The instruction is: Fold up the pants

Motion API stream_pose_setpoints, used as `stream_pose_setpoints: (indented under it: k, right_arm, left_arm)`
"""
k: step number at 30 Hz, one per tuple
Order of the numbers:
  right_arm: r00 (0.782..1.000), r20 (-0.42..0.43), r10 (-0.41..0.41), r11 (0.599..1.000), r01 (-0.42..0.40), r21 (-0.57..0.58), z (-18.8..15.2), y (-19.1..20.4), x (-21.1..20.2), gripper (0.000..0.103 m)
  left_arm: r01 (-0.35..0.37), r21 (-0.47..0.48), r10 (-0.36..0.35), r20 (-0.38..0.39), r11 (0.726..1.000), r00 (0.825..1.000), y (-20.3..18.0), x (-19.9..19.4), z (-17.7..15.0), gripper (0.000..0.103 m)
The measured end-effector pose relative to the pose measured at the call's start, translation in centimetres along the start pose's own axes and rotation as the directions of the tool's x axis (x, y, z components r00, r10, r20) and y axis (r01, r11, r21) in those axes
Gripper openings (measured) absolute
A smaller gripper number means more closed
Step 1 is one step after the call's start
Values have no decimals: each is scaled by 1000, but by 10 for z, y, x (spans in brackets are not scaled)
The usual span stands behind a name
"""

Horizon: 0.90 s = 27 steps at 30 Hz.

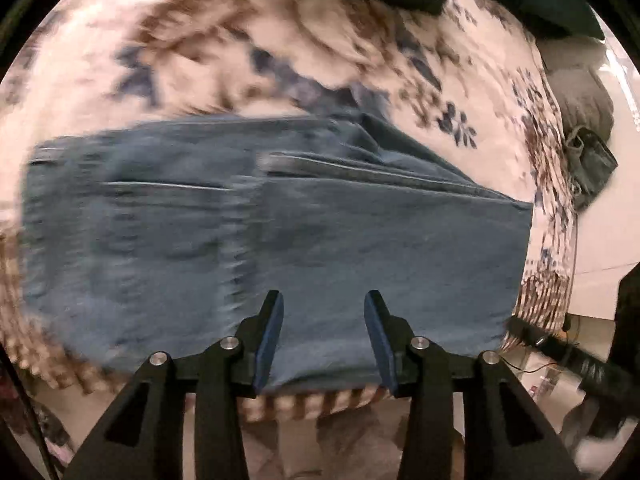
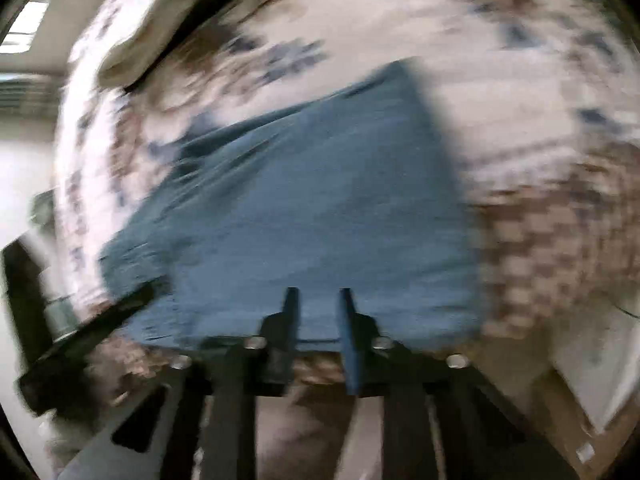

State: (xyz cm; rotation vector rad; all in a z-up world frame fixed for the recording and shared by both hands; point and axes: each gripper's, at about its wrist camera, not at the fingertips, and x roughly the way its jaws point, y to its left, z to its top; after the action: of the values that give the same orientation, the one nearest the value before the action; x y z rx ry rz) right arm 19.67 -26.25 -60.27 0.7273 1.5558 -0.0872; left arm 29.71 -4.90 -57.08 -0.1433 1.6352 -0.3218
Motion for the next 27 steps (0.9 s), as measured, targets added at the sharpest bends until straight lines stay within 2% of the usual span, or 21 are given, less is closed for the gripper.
stream_pose_setpoints:
  k: [2, 4, 6, 8, 12, 15, 18, 19, 20, 22, 24, 25, 27]
  right_arm:
    - [997, -70, 38, 999, -38, 11, 4, 4, 37, 15]
    - [986, -162, 28, 999, -25, 23, 0, -3, 71, 15]
    - [973, -227, 46, 999, -38, 38, -16, -11, 85, 13]
    - [969, -248, 10, 1000, -7, 11, -31, -21, 88, 7]
    - [955, -279, -103, 992, 120, 47, -46, -56, 94, 7]
    - [962, -271, -42, 995, 66, 77, -50, -62, 73, 12]
    - [970, -240, -37, 999, 42, 15, -50, -41, 49, 14]
    - [978, -207, -39, 999, 39, -5, -49, -34, 38, 22]
    - [981, -185, -49, 999, 46, -17, -45, -26, 33, 36]
    - [987, -133, -92, 995, 86, -44, -37, -23, 29, 51]
    - [973, -121, -195, 981, 191, -44, -23, -32, 37, 51]
    - [964, -148, -222, 975, 222, -14, -20, -42, 47, 51]
    - [967, -181, -180, 980, 192, 50, -18, -48, 51, 51]
  left_arm:
    - [13, 0, -13, -76, 1000, 997, -5, 25, 12, 39]
    - [-20, 26, 23, -123, 999, 992, -5, 36, 3, 39]
    - [-28, 66, 37, -142, 997, 989, -2, 41, -14, 39]
    - [-26, 98, 40, -142, 995, 989, 4, 40, -28, 38]
    - [-41, 110, 57, -148, 993, 987, 12, 40, -44, 36]
    - [-42, 76, 53, -157, 996, 986, 11, 36, -43, 36]
    - [-27, 24, 30, -144, 999, 989, 14, 27, -31, 36]
    - [-19, 9, 20, -133, 1000, 991, 18, 22, -30, 37]
    - [-12, 0, 12, -125, 1000, 992, 18, 21, -28, 38]
    - [-6, -26, 3, -119, 1000, 993, 19, 22, -16, 39]
    - [14, -71, -22, -111, 997, 994, 27, 19, -16, 38]
    - [23, -96, -32, -91, 995, 995, 37, 9, -21, 38]
    - [36, -137, -36, 5, 990, 999, 56, -17, -28, 39]
